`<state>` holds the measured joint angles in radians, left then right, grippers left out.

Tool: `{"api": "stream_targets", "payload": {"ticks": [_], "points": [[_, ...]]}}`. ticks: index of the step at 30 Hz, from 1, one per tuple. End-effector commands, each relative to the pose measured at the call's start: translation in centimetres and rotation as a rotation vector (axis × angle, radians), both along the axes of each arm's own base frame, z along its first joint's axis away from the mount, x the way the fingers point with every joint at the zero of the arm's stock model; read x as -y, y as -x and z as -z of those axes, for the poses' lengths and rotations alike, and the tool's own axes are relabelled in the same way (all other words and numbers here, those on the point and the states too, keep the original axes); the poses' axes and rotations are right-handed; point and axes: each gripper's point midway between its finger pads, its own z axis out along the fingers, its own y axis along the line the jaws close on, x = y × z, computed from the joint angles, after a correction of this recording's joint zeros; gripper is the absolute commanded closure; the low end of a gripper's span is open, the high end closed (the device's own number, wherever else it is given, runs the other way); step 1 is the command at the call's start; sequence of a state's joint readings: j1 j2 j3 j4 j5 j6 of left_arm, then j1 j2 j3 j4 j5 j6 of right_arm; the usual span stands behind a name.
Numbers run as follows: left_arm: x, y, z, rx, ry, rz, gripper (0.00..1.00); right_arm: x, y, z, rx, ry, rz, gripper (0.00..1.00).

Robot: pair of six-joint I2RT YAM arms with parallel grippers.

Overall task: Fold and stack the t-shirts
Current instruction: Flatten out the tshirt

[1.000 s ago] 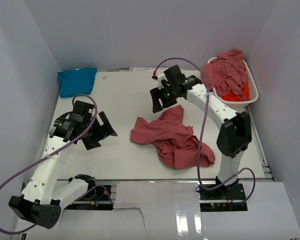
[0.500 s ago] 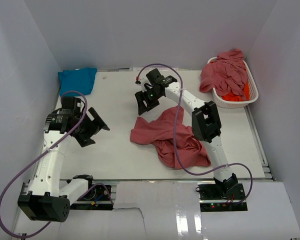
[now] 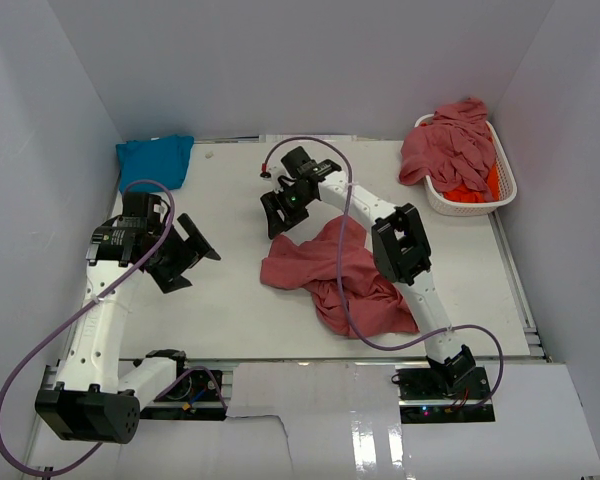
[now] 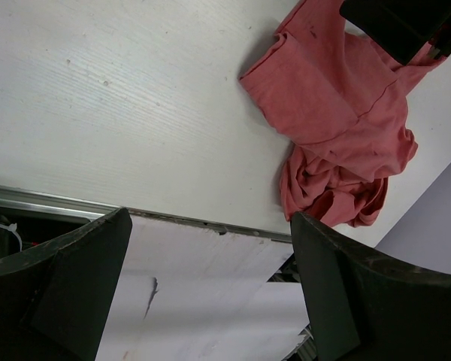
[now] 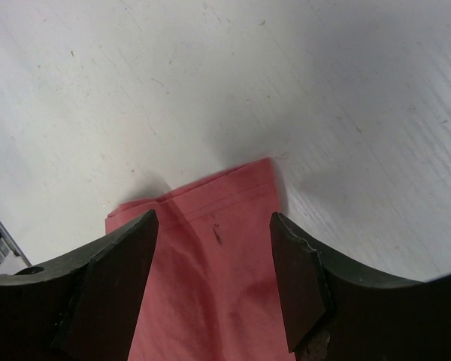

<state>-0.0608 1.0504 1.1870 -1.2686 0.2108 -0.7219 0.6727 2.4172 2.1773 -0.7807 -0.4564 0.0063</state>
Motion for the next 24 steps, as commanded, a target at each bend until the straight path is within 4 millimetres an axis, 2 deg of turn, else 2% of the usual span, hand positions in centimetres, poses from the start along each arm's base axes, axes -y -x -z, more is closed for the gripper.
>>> {"api": "stream_targets", "payload": {"ticks": [1, 13, 19, 24], "points": [[0.1, 0.0, -1.5, 0.046, 0.010, 0.008, 0.02, -1.2, -0.3, -0.6, 0.034, -0.048, -0.031, 0.33], [0.2, 0.7, -1.8, 0.048, 0.020, 0.012, 0.02, -1.5, -0.7, 1.6, 0.048, -0.028, -0.027, 0.34], [0.2, 0.9, -1.9, 0.049, 0.022, 0.011, 0.02, -1.5, -1.1, 2.1, 0.051, -0.027, -0.025, 0.35], [0.3, 1.1, -1.9, 0.047, 0.025, 0.013, 0.02, -1.1, -0.6, 3.0, 0.032, -0.011, -0.031, 0.37]]}}
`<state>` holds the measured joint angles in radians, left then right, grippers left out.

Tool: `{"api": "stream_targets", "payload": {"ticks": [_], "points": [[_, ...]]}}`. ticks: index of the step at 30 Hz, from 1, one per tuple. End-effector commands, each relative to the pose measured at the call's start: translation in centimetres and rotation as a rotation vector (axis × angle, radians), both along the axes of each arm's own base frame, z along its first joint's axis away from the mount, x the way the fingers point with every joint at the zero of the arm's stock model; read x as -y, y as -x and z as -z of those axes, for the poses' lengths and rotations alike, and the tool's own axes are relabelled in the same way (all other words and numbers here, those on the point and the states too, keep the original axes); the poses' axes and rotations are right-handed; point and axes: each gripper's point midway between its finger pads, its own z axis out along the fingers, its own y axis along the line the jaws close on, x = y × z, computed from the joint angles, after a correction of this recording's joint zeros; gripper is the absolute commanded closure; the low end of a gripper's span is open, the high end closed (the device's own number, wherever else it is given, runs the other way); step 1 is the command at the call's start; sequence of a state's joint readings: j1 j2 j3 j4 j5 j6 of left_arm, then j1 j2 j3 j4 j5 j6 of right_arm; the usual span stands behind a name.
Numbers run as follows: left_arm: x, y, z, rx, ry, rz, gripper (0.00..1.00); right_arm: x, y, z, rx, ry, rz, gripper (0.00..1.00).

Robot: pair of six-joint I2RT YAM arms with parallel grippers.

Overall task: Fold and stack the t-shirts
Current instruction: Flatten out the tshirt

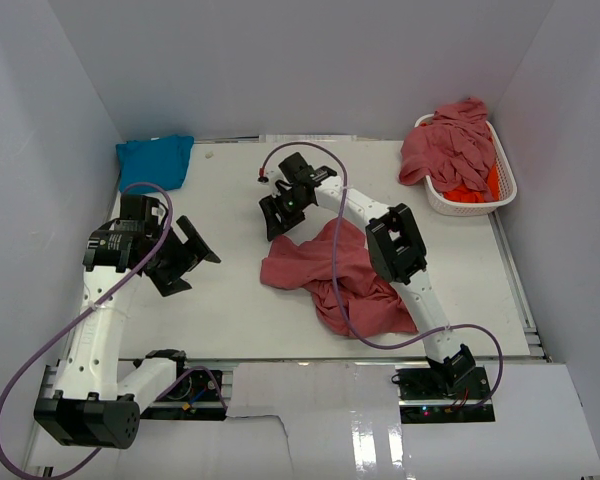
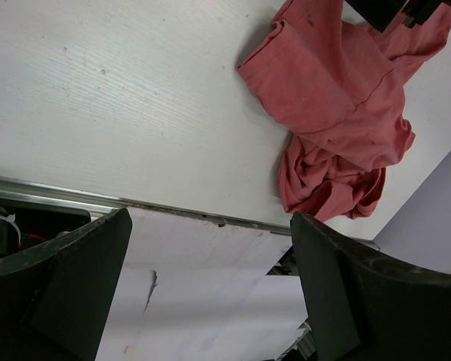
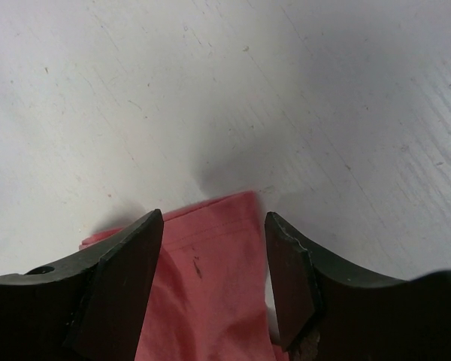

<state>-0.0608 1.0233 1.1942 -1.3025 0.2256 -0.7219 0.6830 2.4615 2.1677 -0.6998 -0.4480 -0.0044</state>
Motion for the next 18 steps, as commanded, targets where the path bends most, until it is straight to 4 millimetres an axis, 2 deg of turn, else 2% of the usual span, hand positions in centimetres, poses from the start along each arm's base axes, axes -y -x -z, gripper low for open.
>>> {"api": "stream_targets", "payload": {"ticks": [1, 8, 10, 11, 12, 13, 18], "points": [[0.1, 0.1, -1.4, 0.047, 0.014, 0.005, 0.02, 0.1, 0.2, 0.9, 0.003, 0.001, -0.020, 0.37], [0.2, 0.2, -1.5, 0.053, 0.021, 0.000, 0.02, 1.0, 0.6, 1.9, -0.002, 0.025, -0.025, 0.39], [0.2, 0.2, -1.5, 0.052, 0.021, -0.001, 0.02, 1.4, 0.6, 2.2, -0.008, 0.032, -0.024, 0.50], [0.2, 0.2, -1.6, 0.054, 0.022, -0.002, 0.02, 1.6, 0.6, 2.3, -0.006, 0.040, -0.020, 0.63], [0.3, 0.2, -1.5, 0.050, 0.026, -0.003, 0.02, 2.0, 0.7, 2.4, -0.012, 0.046, -0.019, 0.71], [0.3, 0.2, -1.5, 0.049, 0.027, -0.005, 0.02, 2.1, 0.8, 2.6, -0.016, 0.051, -0.019, 0.74], [0.3, 0.2, -1.5, 0.051, 0.028, -0.007, 0.02, 3.0, 1.6, 2.8, -0.019, 0.076, -0.024, 0.73]]}}
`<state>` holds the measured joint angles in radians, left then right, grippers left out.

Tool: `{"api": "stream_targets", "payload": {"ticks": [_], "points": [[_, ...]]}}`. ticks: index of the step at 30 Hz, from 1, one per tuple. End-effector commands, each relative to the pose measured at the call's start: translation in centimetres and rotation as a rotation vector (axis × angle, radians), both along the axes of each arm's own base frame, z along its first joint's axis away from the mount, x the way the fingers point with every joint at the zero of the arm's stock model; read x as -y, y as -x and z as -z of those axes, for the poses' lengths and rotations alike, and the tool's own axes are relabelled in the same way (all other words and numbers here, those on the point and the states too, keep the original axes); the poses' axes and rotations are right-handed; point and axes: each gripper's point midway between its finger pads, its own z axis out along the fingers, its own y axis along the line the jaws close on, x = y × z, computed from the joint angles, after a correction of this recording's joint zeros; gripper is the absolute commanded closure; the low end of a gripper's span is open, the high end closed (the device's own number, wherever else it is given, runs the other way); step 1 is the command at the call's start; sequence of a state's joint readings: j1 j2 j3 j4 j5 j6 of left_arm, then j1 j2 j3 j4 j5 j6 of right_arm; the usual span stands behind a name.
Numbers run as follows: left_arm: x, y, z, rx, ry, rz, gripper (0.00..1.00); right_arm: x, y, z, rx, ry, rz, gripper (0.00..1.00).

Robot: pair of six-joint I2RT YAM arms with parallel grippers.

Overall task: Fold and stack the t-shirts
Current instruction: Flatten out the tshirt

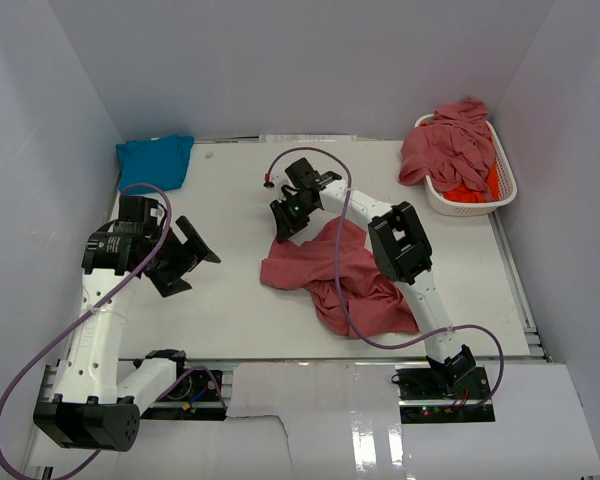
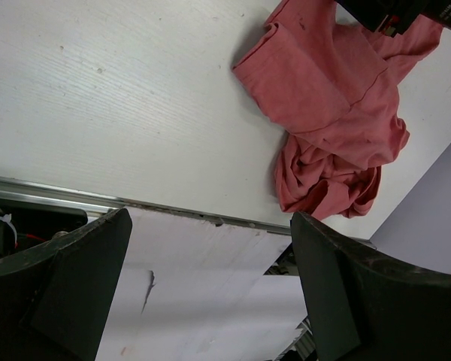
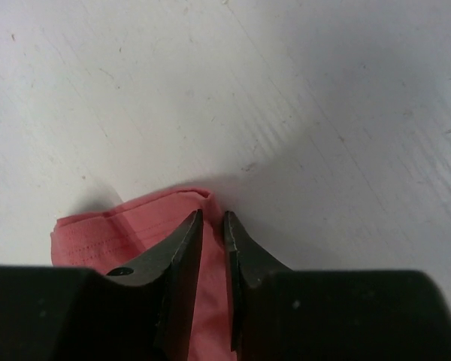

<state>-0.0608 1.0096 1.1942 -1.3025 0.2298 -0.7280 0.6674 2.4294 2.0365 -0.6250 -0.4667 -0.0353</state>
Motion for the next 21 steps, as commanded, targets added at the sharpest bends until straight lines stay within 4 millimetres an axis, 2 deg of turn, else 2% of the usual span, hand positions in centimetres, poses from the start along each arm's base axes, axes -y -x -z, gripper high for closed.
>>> {"api": "stream_targets", "payload": {"ticks": [1, 4, 7, 9, 12, 13, 14, 15, 16, 18, 19, 21], "points": [[0.2, 0.1, -1.2, 0.039, 0.021, -0.004, 0.02, 1.9, 1.1, 1.0, -0.009, 0.078, -0.008, 0.76], [0.2, 0.2, -1.1, 0.041, 0.021, -0.004, 0.02, 2.4, 1.4, 1.4, -0.016, 0.099, -0.010, 0.92], [0.2, 0.3, -0.9, 0.036, 0.022, 0.000, 0.02, 1.9, 2.0, 0.4, -0.042, 0.064, -0.025, 0.92], [0.2, 0.1, -0.8, 0.037, 0.021, 0.000, 0.02, 1.0, 1.9, -2.0, -0.039, 0.014, -0.023, 0.92], [0.3, -0.4, -0.7, 0.054, 0.022, 0.008, 0.02, -0.4, 2.2, -7.2, 0.011, -0.071, -0.025, 0.92], [0.3, -0.9, -0.6, 0.059, 0.022, 0.008, 0.02, -0.7, 2.2, -10.2, 0.057, -0.102, -0.022, 0.92], [0.3, -1.2, -0.5, 0.061, 0.022, 0.009, 0.02, -0.6, 2.4, -11.3, 0.054, -0.111, -0.002, 0.92], [0.4, -1.5, -0.5, 0.066, 0.022, 0.013, 0.02, -0.8, 2.2, -13.3, 0.081, -0.134, 0.006, 0.92], [0.4, -2.0, -0.2, 0.058, 0.024, 0.013, 0.02, -0.6, 1.9, -14.8, 0.105, -0.138, 0.027, 0.92], [0.7, -3.2, -0.1, 0.076, 0.038, 0.021, 0.02, 0.2, 1.9, -19.4, 0.178, -0.163, 0.054, 0.92], [0.9, -3.6, 0.0, 0.079, 0.047, 0.029, 0.02, 0.8, 1.6, -20.8, 0.211, -0.158, 0.081, 0.92], [1.6, -5.1, 0.6, 0.083, 0.075, 0.051, 0.02, 2.2, 1.9, -24.9, 0.259, -0.186, 0.122, 0.92]]}}
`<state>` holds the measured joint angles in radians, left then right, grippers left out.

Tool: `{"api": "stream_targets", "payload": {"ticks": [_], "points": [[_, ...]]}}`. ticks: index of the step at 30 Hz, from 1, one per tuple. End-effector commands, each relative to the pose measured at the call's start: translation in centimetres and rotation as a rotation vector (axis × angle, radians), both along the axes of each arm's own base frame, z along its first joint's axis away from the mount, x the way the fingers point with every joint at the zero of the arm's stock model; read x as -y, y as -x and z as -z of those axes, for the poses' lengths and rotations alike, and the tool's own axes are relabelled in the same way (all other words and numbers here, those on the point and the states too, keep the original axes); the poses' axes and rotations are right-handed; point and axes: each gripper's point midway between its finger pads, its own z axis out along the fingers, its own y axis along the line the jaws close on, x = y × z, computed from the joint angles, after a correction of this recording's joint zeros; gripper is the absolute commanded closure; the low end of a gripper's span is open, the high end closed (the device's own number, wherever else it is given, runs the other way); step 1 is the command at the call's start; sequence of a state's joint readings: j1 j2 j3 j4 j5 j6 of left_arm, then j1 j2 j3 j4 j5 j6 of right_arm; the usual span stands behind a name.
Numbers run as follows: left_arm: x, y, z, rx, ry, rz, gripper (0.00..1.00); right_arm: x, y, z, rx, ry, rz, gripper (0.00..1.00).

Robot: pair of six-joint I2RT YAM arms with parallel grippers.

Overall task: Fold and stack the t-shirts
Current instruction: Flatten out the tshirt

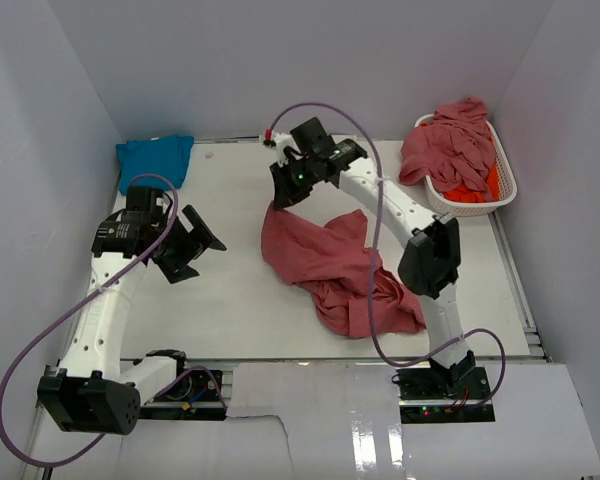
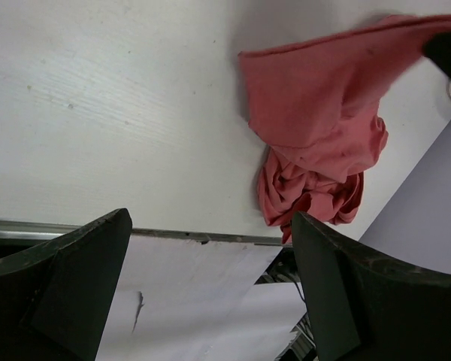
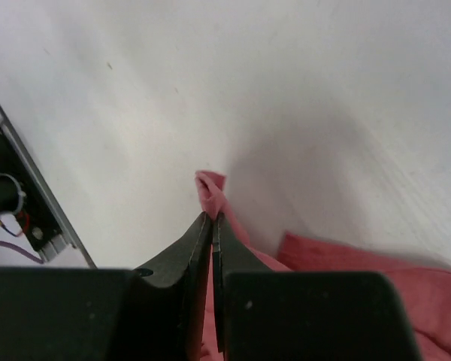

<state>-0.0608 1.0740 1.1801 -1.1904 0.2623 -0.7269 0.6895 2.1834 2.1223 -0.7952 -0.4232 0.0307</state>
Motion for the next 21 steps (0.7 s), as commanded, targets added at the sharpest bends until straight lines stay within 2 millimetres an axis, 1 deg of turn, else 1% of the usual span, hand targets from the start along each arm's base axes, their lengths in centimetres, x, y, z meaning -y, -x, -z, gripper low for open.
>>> {"api": "stream_targets", "payload": {"ticks": [1, 2, 3, 4, 5, 6, 7, 8, 9, 10, 11, 12, 13, 14, 15, 16, 17, 18, 19, 20, 21], "points": [[1.0, -2.7, 0.3, 0.058, 0.044, 0.052, 0.02, 2.4, 0.3, -12.1, 0.172, -0.113, 0.094, 0.92], [1.2, -3.8, 0.3, 0.073, 0.041, 0.075, 0.02, 3.7, 0.6, -14.7, 0.206, -0.138, 0.132, 0.92], [1.1, -4.4, 0.3, 0.087, 0.020, 0.085, 0.02, 4.4, 0.8, -15.8, 0.231, -0.146, 0.156, 0.92], [0.9, -5.0, 0.3, 0.103, -0.010, 0.094, 0.02, 6.2, 1.2, -17.6, 0.284, -0.143, 0.212, 0.92], [0.7, -5.7, 0.1, 0.115, -0.035, 0.090, 0.02, 7.2, 1.3, -18.6, 0.313, -0.142, 0.252, 0.92], [0.6, -6.8, -0.2, 0.130, -0.064, 0.084, 0.02, 7.9, 1.2, -19.6, 0.339, -0.165, 0.293, 0.92], [0.6, -7.4, -0.2, 0.140, -0.069, 0.084, 0.02, 9.8, 1.7, -20.4, 0.369, -0.160, 0.348, 0.92], [0.9, -8.3, -0.2, 0.158, -0.067, 0.088, 0.02, 10.8, 1.6, -20.9, 0.383, -0.155, 0.405, 0.92], [1.1, -8.7, -0.1, 0.166, -0.066, 0.093, 0.02, 11.3, 1.9, -21.5, 0.387, -0.166, 0.417, 0.92], [1.3, -9.1, 0.0, 0.172, -0.065, 0.097, 0.02, 12.7, 2.1, -22.2, 0.406, -0.155, 0.462, 0.92], [1.8, -9.7, -0.1, 0.200, -0.060, 0.107, 0.02, 13.4, 2.2, -22.9, 0.421, -0.151, 0.487, 0.92], [2.2, -9.8, 0.4, 0.201, -0.054, 0.118, 0.02, 14.3, 2.2, -23.3, 0.435, -0.138, 0.525, 0.92], [2.7, -9.9, 0.6, 0.212, -0.042, 0.131, 0.02, 15.9, 2.4, -24.0, 0.461, -0.113, 0.588, 0.92], [3.6, -10.7, 0.2, 0.268, -0.025, 0.153, 0.02, 16.8, 2.5, -24.5, 0.477, -0.105, 0.624, 0.92], [4.2, -11.0, 0.3, 0.288, -0.004, 0.164, 0.02, 17.6, 2.7, -24.7, 0.485, -0.094, 0.661, 0.92], [5.5, -11.3, 0.7, 0.327, 0.044, 0.202, 0.02, 19.5, 2.7, -25.5, 0.507, -0.080, 0.756, 0.92], [6.7, -11.2, 0.9, 0.340, 0.076, 0.239, 0.02, 20.8, 3.2, -25.4, 0.503, -0.048, 0.799, 0.92], [7.7, -11.2, 1.2, 0.348, 0.105, 0.260, 0.02, 21.7, 3.6, -25.5, 0.505, -0.034, 0.834, 0.92], [8.8, -11.7, 2.2, 0.358, 0.128, 0.290, 0.02, 23.4, 4.0, -25.9, 0.516, -0.018, 0.910, 0.92], [10.8, -11.0, 2.5, 0.350, 0.159, 0.353, 0.02, 24.8, 4.8, -25.2, 0.498, 0.032, 0.945, 0.92], [11.9, -11.0, 2.9, 0.344, 0.168, 0.384, 0.02, 26.2, 5.2, -25.0, 0.501, 0.070, 0.997, 0.92]]}}
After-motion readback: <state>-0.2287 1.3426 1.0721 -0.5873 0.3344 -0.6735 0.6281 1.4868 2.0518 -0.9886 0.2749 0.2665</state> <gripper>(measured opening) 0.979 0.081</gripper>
